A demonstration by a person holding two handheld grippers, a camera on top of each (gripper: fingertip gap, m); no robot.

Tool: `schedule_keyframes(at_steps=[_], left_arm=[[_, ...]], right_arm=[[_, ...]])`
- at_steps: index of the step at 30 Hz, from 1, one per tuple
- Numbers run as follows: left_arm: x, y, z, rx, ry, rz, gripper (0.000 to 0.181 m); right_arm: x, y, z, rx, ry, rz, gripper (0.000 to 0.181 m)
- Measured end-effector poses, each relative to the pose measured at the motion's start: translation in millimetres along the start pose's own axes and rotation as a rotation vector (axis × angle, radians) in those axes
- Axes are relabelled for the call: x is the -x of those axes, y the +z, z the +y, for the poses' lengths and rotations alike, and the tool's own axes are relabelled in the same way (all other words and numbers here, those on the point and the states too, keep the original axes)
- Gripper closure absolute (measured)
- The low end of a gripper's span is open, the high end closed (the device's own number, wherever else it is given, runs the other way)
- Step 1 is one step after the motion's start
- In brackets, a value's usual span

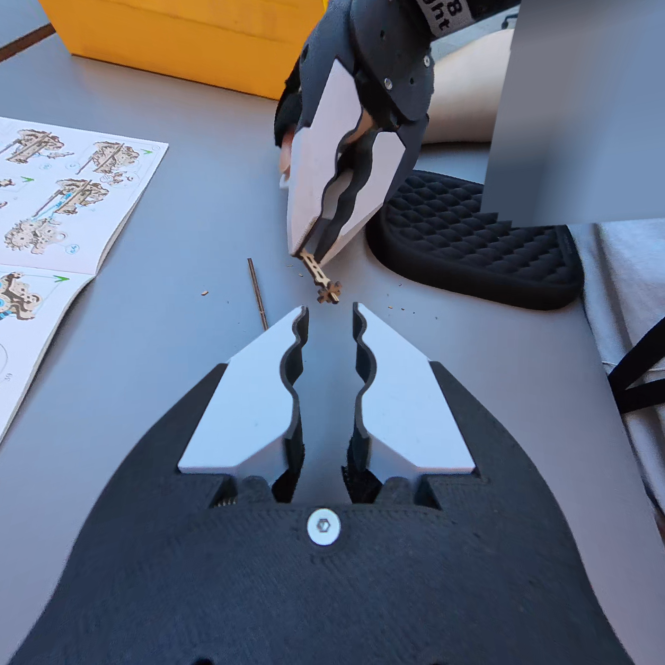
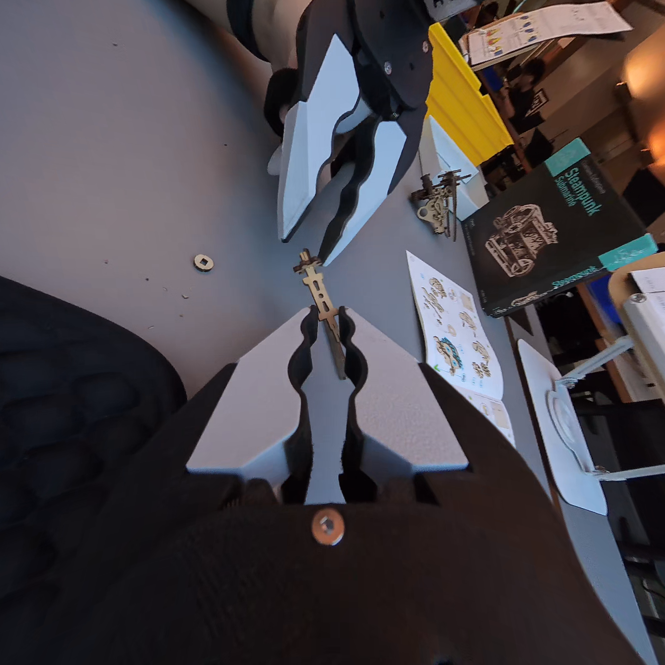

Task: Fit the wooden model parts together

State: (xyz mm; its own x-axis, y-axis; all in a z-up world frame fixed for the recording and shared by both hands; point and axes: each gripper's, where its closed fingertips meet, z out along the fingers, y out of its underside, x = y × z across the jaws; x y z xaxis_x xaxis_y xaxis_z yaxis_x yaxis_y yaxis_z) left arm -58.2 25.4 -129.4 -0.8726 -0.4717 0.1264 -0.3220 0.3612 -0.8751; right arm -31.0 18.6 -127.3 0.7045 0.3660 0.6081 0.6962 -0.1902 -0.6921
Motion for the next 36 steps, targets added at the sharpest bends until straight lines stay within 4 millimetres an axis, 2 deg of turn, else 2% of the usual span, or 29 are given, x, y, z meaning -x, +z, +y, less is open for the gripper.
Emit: schedule_keyframes(at_steps=[4,8,15,36], left_arm=[[0.5,3.7,1.0,0.008,-0.037,-0.001,0.156],[8.9,6.7,7.4,0.041,-0.023,-0.061,0.161],[7.0,8.4,5.0,0.029,-0.010,-0.062,0.174],[4.1,8.3,1.9,0.010,-0.013,-0.046,0.180]], right_arm=[[-9.5,-1.9,1.9,0.014,-0.031,0.071,0.171],[-7.4,-0.5,2.1,0.017,-0.040,0.068,0.171],[-3.8,1.0,1.3,0.023,-0.068,0.063,0.172],[-3.5,1.1,-1.2,0.004,-0.030,0.053,0.171]])
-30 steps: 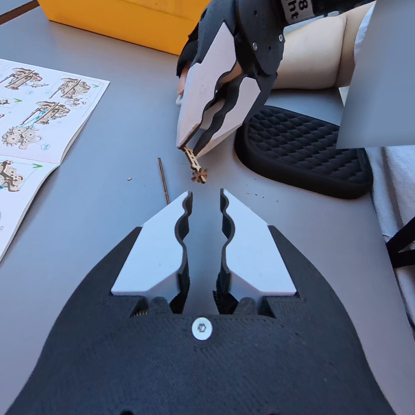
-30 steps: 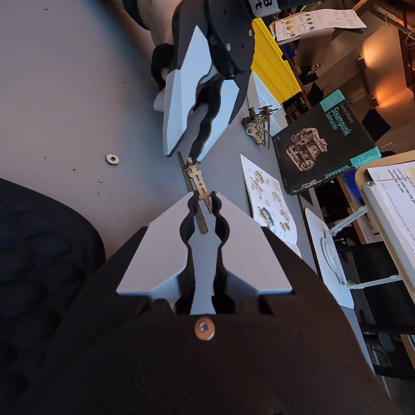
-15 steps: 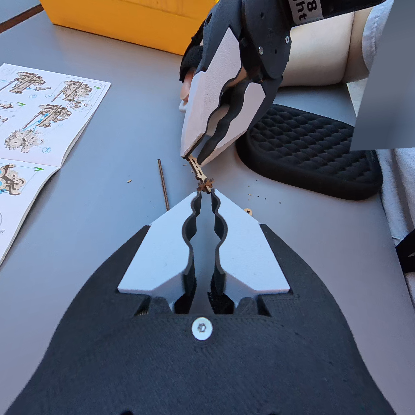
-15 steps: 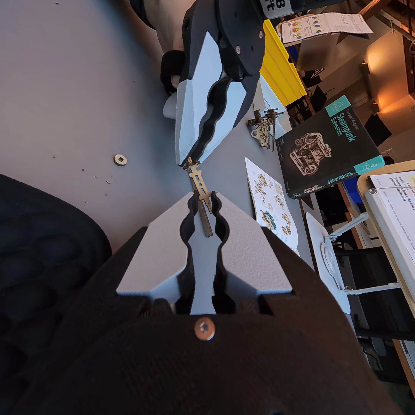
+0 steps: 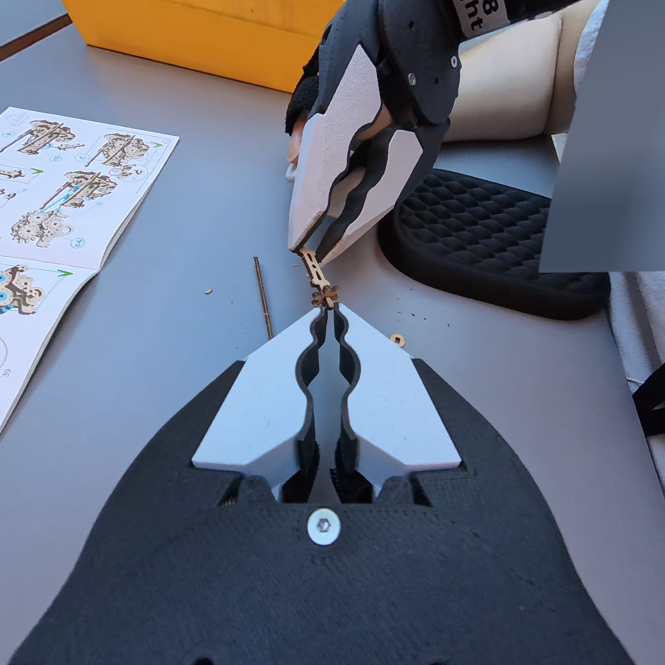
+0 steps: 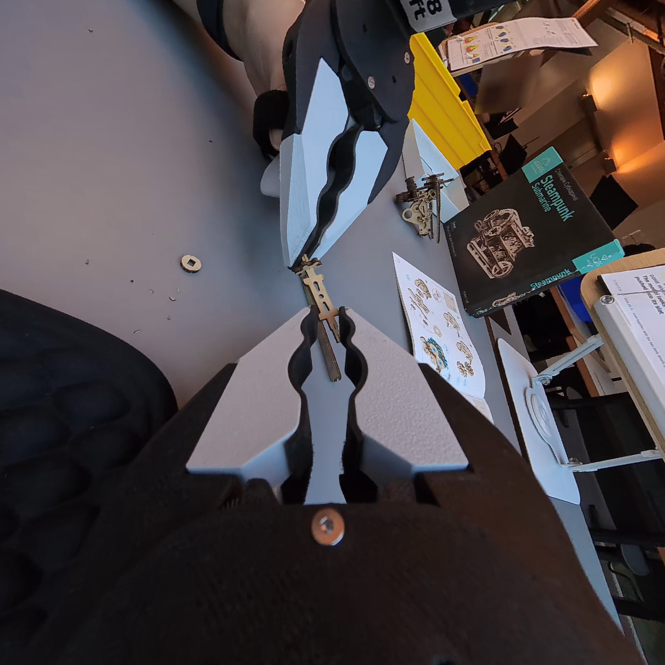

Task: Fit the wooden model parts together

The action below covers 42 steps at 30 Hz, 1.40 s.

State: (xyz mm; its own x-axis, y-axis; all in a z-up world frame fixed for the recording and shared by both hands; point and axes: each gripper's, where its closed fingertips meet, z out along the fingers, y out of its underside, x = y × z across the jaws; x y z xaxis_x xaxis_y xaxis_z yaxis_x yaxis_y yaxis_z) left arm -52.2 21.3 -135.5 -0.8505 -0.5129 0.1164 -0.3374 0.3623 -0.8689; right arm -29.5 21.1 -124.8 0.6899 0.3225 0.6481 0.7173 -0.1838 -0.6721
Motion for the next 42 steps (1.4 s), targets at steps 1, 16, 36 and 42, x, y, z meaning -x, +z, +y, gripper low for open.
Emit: schedule_keyframes(at_steps=[1,16,36,42], left_arm=[[0,0,0,0.000,-0.001,-0.002,0.180],[1,0,1,0.003,0.002,-0.008,0.181],[5,-1,3,0.011,-0.013,-0.019,0.181],[8,-3,1,0.000,-0.027,-0.031,0.181]], right_arm=[[0,0,0,0.001,0.002,0.000,0.171],[0,1,1,0.003,0.007,-0.002,0.171],[-4,1,7,0.028,0.002,0.022,0.172],[-7,1,11,0.051,-0.007,0.043,0.172]])
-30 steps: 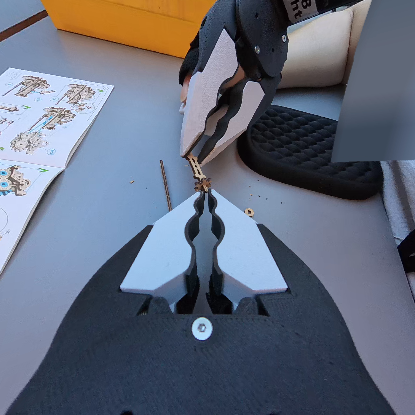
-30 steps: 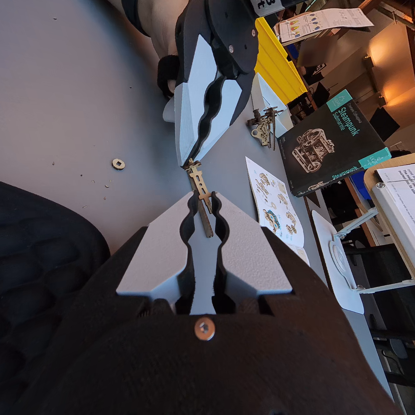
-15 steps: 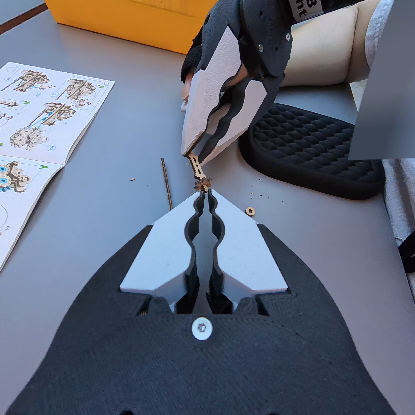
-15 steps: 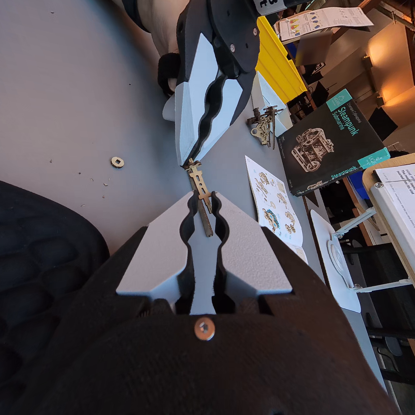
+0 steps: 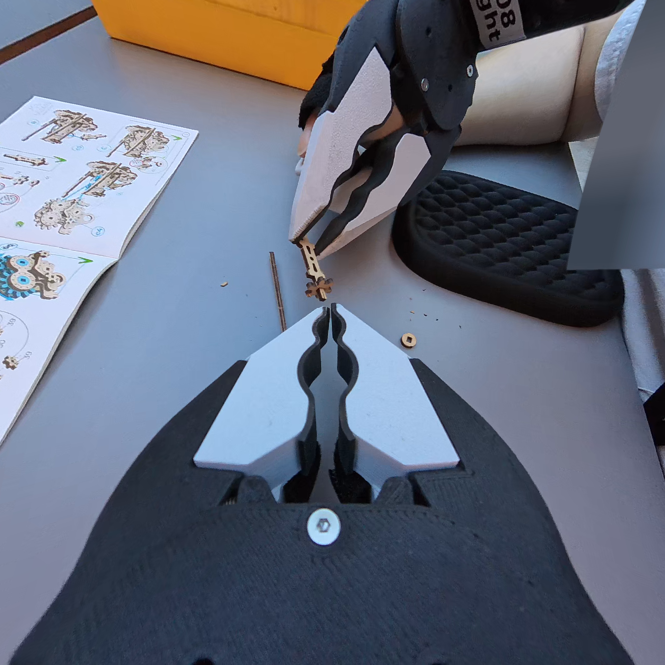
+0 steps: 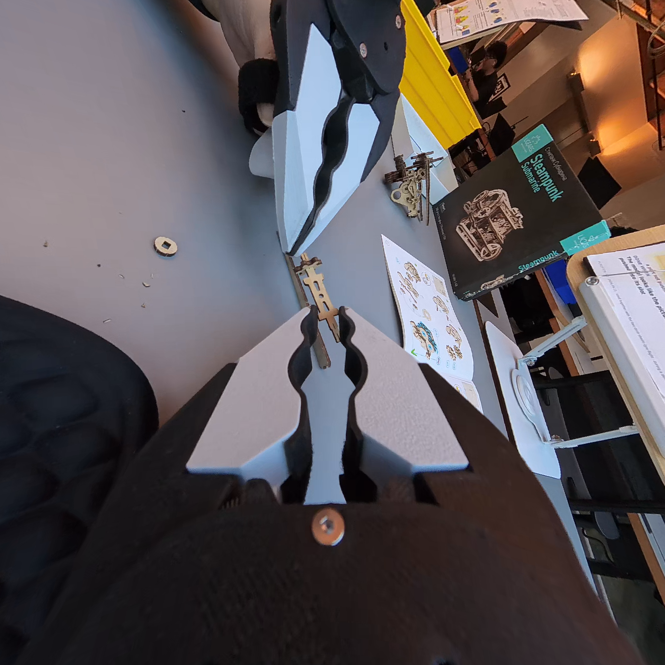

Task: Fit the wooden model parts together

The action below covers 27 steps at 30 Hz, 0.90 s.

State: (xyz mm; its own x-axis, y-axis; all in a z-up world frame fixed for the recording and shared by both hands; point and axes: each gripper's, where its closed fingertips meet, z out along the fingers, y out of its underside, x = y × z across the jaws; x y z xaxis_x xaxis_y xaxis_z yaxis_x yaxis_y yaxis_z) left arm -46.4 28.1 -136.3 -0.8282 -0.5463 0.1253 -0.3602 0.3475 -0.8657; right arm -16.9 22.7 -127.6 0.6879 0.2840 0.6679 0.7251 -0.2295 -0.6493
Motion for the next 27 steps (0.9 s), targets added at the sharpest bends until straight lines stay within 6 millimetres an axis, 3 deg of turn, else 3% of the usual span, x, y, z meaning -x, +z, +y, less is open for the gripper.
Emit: schedule_keyframes(at_steps=[10,27], left_arm=[[9,-2,-2,-0.017,-0.049,-0.038,0.180],[11,-1,-6,-0.048,-0.182,0.003,0.180]], right_arm=[[-8,1,5,0.036,-0.014,0.047,0.172],[-4,3,1,0.052,-0.093,0.061,0.172]])
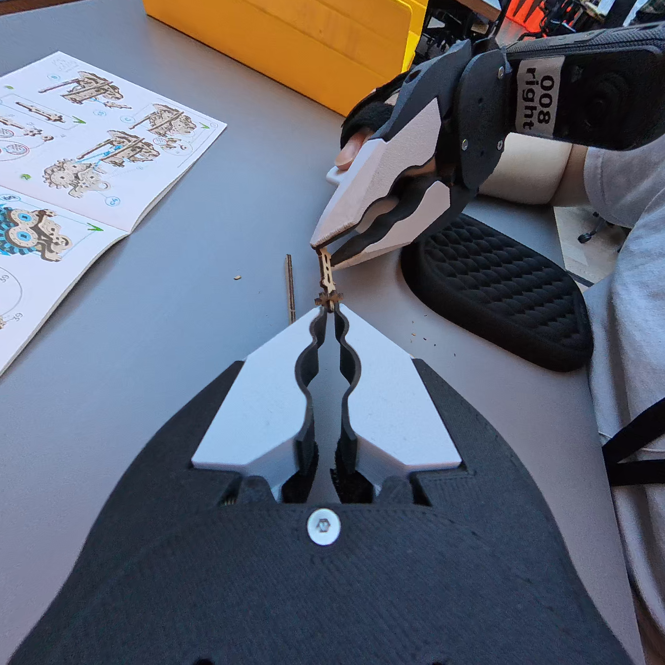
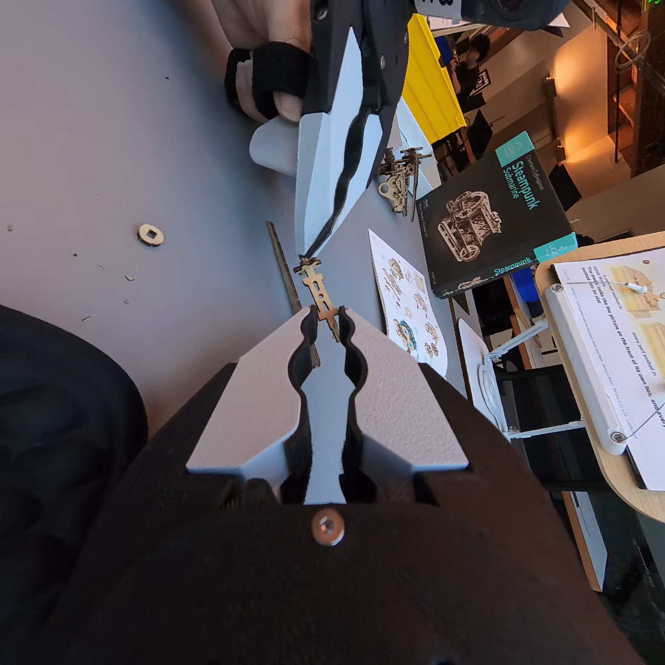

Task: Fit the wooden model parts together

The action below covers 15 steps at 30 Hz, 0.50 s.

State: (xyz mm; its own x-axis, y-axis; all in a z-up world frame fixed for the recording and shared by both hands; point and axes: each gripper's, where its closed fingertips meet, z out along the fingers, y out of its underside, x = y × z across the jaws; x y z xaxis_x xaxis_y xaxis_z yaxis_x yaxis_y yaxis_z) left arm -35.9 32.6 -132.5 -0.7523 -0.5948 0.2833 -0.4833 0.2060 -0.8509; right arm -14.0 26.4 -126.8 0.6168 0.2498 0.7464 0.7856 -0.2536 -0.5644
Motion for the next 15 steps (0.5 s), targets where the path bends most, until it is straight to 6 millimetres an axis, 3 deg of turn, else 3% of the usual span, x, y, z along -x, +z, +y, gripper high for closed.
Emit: schedule_keyframes(at_steps=[15], left_arm=[[-3.7,1.6,1.5,0.014,0.013,0.018,0.181]], right_arm=[[0.9,0.2,-3.7,-0.017,0.005,0.002,0.171]])
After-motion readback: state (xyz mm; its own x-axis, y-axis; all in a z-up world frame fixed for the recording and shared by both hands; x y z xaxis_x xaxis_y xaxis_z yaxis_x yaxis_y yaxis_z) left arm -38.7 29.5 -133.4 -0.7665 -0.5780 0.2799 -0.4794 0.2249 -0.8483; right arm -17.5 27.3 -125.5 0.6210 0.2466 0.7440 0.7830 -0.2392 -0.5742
